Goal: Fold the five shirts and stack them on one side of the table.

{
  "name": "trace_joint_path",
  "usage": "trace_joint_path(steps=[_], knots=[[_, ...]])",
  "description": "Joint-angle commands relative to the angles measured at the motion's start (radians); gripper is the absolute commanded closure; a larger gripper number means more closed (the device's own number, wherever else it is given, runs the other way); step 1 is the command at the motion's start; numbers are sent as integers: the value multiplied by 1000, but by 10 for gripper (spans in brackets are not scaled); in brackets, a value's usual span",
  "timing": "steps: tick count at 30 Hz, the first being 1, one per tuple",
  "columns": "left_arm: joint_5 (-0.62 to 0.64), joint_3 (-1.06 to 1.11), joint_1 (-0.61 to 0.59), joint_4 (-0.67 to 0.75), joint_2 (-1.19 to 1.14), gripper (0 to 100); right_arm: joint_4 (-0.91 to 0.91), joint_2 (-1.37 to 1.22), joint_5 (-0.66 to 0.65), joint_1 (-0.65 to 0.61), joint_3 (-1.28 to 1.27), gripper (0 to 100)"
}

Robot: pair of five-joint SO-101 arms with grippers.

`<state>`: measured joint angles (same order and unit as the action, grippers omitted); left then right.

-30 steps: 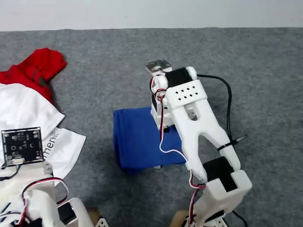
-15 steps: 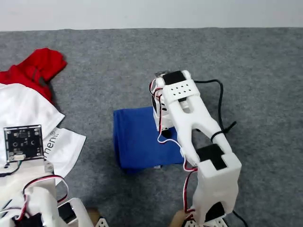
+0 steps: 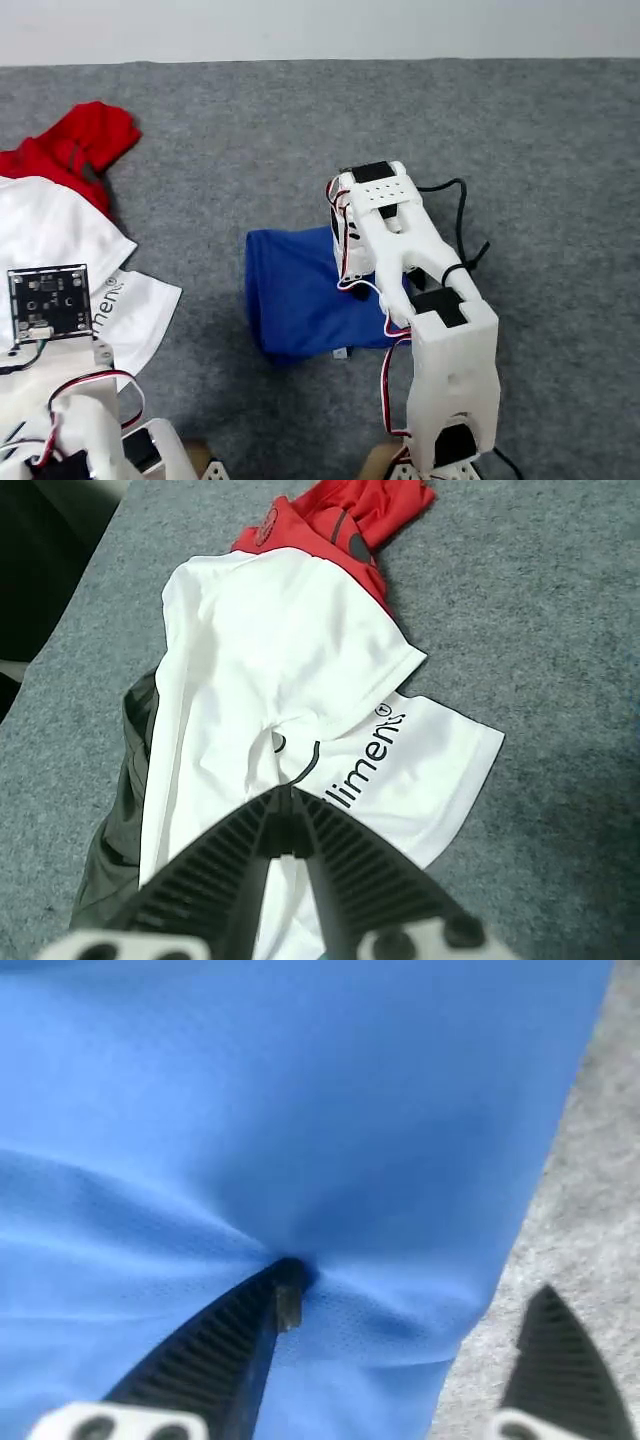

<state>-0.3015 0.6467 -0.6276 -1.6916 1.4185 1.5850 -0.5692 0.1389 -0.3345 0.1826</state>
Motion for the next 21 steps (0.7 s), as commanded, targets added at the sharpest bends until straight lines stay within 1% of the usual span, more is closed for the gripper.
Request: trace_joint_path(steps=[1,4,7,10,12,17,21], knots=[[5,-2,-2,25,6,998,-5,4,-38,16,6,826],[5,-2,-2,25,6,998,-16,5,-109,18,6,929],[5,-1,-2,25,6,998,-15,7,-135,31,6,992],[5,-1,-2,25,6,998,-8,8,-163,51,6,989],[5,-1,-2,25,6,998,-8,8,-215,65,12,989],[5,-1,-2,25,6,998,-8,-2,-393,139,141,989],[5,-1,-2,25,6,998,-16,-4,-557,163,273,989]])
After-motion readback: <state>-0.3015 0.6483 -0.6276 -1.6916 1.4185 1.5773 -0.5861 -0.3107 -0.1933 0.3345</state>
